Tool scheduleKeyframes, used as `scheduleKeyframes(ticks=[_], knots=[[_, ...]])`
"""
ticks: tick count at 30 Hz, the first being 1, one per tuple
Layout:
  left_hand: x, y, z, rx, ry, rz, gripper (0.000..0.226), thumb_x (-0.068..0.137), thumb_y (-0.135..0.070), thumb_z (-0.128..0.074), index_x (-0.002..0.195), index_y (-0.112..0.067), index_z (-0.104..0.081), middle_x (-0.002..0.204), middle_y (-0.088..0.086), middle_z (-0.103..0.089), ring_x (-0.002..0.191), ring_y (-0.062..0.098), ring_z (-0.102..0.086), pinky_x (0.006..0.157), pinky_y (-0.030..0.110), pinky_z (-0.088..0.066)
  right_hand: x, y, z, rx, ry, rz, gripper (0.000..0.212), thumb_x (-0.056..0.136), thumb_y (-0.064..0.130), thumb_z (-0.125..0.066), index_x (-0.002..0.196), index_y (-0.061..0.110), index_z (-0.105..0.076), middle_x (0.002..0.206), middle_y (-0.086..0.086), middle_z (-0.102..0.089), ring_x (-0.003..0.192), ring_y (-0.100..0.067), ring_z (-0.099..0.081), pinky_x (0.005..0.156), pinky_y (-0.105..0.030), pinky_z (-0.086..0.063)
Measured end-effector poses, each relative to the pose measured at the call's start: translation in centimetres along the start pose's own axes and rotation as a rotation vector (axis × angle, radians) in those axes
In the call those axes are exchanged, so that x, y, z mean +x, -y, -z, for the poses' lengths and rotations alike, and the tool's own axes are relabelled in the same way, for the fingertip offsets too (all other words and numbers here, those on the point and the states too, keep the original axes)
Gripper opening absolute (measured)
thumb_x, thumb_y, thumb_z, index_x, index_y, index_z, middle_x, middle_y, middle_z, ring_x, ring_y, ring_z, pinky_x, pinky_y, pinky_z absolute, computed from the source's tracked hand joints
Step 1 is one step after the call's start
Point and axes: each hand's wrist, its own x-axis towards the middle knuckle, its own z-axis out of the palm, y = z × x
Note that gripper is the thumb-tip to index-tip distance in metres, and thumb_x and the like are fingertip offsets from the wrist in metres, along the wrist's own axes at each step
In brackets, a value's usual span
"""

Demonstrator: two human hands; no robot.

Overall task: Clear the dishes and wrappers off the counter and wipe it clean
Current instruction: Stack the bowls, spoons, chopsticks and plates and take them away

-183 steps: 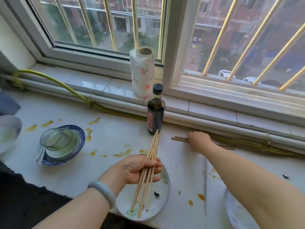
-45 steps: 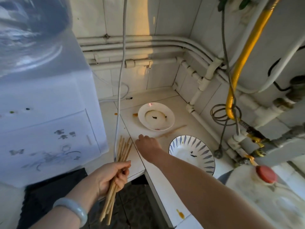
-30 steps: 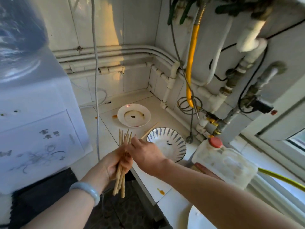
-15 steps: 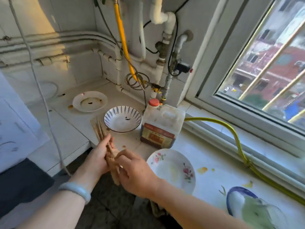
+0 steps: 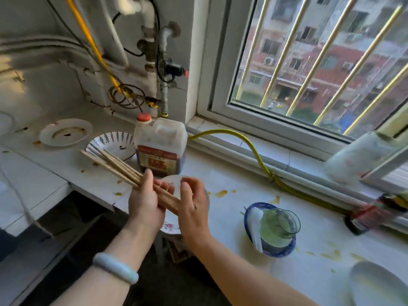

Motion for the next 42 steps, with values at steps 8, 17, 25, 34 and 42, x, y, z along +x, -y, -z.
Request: scheduleKeyframes(ticks=[8, 17, 25, 34, 42], knots=[[-3.9, 4.3, -4.2, 0.091, 0.153, 0.094, 0.015, 0.099, -0.024, -0.054, 0.093, -0.011, -0.056, 0.065, 0.003, -0.055, 0.056, 0.015, -0.057, 0.057, 0.03, -0.055, 1.1, -0.5, 7.6, -0.081, -0.194, -0.054, 0.015, 0.096, 0.01, -0.049, 0.1, 0.019, -0.059, 0.096, 0.002, -0.062, 0.082, 0.002, -0.056, 0.072, -0.01, -0.044], [-4.7, 11.5, -7.1, 0.683, 0.495, 0.172, 0.006, 0.095, -0.013, -0.059, 0.091, -0.01, -0.054, 0.058, 0.001, -0.043, 0.039, 0.008, -0.034, 0.038, 0.021, -0.033, 2.4, -2.4, 23.7, -0.304, -0.722, -0.189, 0.027, 0.09, 0.002, -0.048, 0.115, 0.009, -0.056, 0.104, -0.004, -0.057, 0.098, -0.023, -0.055, 0.084, -0.028, -0.041], [-2.7, 15.3, -6.0, 1.049, 0.479, 0.174, 0.004, 0.089, -0.007, -0.054, 0.09, -0.007, -0.058, 0.071, 0.009, -0.056, 0.048, 0.017, -0.038, 0.044, 0.024, -0.033, -1.6, -10.2, 26.9, -0.028, -0.427, -0.946, 0.033, 0.087, 0.0, -0.051, 0.119, 0.004, -0.055, 0.094, -0.013, -0.058, 0.073, -0.025, -0.055, 0.068, -0.036, -0.052], [-2.2, 16.3, -6.2, 1.128, 0.51, 0.207, 0.015, 0.086, 0.002, -0.051, 0.096, -0.006, -0.059, 0.081, 0.013, -0.057, 0.052, 0.017, -0.042, 0.044, 0.024, -0.034, -1.4, -10.9, 24.8, 0.23, -0.4, -0.99, 0.033, 0.087, -0.016, -0.041, 0.104, 0.001, -0.064, 0.097, -0.021, -0.072, 0.087, -0.035, -0.071, 0.074, -0.048, -0.059], [-2.1, 16.3, -6.1, 1.119, 0.502, 0.23, 0.015, 0.086, 0.003, -0.052, 0.097, -0.005, -0.059, 0.086, 0.015, -0.058, 0.054, 0.016, -0.043, 0.044, 0.025, -0.036, -1.2, -11.3, 24.6, 0.271, -0.437, -0.951, 0.037, 0.082, -0.02, -0.04, 0.098, 0.003, -0.065, 0.094, -0.018, -0.072, 0.085, -0.035, -0.071, 0.069, -0.046, -0.06]])
